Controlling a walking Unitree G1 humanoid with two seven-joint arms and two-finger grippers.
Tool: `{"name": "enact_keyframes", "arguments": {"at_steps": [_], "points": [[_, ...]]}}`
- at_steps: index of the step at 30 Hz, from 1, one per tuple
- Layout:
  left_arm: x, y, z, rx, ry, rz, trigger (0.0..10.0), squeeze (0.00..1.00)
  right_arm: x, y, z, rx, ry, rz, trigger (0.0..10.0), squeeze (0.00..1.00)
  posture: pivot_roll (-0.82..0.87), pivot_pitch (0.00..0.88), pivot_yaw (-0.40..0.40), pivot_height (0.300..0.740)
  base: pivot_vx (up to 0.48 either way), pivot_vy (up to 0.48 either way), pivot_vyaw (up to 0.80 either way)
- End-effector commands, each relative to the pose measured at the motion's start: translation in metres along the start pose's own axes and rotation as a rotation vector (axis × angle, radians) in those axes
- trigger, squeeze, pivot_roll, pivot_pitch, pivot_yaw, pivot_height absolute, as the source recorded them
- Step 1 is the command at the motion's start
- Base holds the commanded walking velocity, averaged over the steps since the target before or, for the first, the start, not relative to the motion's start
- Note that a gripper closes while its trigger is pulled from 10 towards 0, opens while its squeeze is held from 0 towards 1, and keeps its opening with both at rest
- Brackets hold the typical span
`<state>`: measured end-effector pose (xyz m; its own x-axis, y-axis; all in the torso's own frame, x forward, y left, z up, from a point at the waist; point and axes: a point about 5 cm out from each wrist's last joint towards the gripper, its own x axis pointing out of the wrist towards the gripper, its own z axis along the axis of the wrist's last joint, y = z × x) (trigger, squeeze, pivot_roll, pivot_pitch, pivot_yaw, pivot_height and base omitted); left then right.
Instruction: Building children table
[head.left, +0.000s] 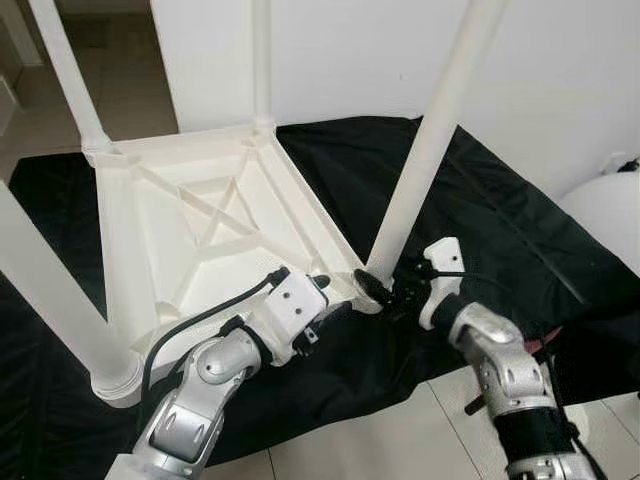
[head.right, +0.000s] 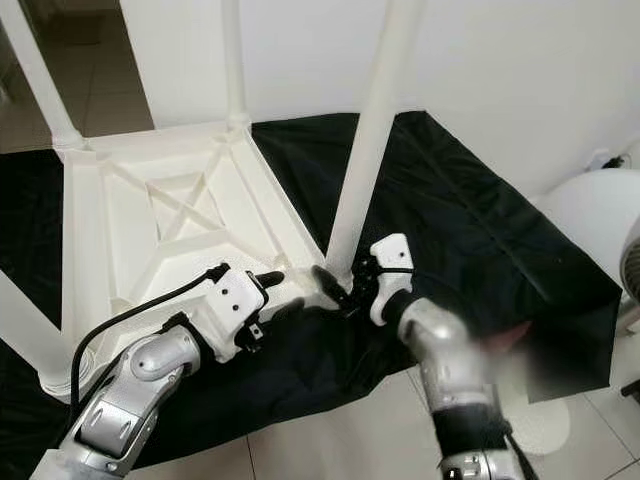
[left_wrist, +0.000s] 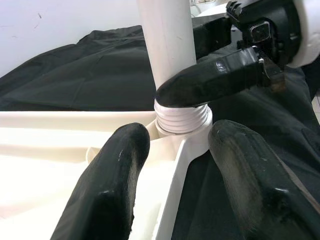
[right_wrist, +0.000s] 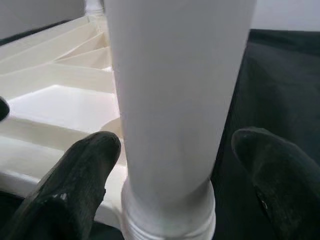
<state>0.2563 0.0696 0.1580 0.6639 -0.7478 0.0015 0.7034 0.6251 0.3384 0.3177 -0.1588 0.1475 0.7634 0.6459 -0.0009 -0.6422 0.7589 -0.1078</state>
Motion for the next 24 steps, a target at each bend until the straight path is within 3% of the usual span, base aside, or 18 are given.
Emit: {"name": "enact_keyframes", "arguments": {"at_steps": [1,5,6,7,8,9,11,12,13,23,24], "points": [[0.002,0.001,-0.001,0.0,0.002,0.026,10.0,0.0,0.001,-0.003,-0.005,-0.031,0.026,0.03,10.0,0.0,-0.01,0.032,-0.043,0.74,0.0,0.0,0.0],[0.004,0.002,-0.001,0.003,-0.001,0.026,10.0,0.0,0.011,-0.013,-0.004,-0.076,0.044,0.064,10.0,0.0,-0.01,0.031,-0.044,0.74,0.0,0.0,0.0],[0.005,0.002,-0.001,0.005,-0.003,0.027,10.0,0.0,0.015,-0.014,-0.002,-0.092,0.05,0.086,9.4,0.0,-0.01,0.029,-0.047,0.74,0.0,0.0,0.0],[0.005,0.002,-0.001,0.005,-0.003,0.027,10.0,0.0,0.015,-0.014,-0.002,-0.092,0.05,0.086,9.4,0.0,-0.01,0.029,-0.047,0.74,0.0,0.0,0.0],[0.005,0.002,0.0,0.006,-0.005,0.029,10.0,0.0,0.02,-0.014,-0.001,-0.106,0.053,0.11,6.8,0.0,-0.01,0.029,-0.047,0.74,0.0,0.0,0.0],[0.006,0.002,0.0,0.007,-0.006,0.03,10.0,0.0,0.022,-0.014,-0.001,-0.118,0.058,0.122,3.5,0.0,-0.01,0.028,-0.05,0.74,0.0,0.0,0.0],[0.006,0.002,0.0,0.008,-0.008,0.03,10.0,0.0,0.024,-0.014,-0.001,-0.126,0.061,0.129,3.5,0.0,-0.01,0.028,-0.05,0.74,0.0,0.0,0.0],[0.006,0.001,0.0,0.008,-0.008,0.031,10.0,0.0,0.025,-0.014,-0.002,-0.128,0.065,0.148,0.3,0.0,-0.01,0.03,-0.054,0.74,0.0,0.0,0.0],[0.006,0.001,0.0,0.008,-0.009,0.032,10.0,0.0,0.026,-0.014,-0.002,-0.129,0.065,0.157,0.0,0.0,-0.01,0.032,-0.058,0.74,0.0,0.0,0.0],[0.005,-0.003,-0.001,-0.001,-0.006,0.04,10.0,0.0,0.022,-0.012,-0.012,-0.114,0.073,0.183,0.0,0.0,0.0,0.043,-0.069,0.74,0.0,0.0,0.0],[0.005,-0.003,-0.001,-0.002,-0.006,0.04,10.0,0.0,0.021,-0.012,-0.012,-0.11,0.071,0.17,4.7,0.0,0.0,0.048,-0.074,0.74,0.0,0.0,0.0]]}}
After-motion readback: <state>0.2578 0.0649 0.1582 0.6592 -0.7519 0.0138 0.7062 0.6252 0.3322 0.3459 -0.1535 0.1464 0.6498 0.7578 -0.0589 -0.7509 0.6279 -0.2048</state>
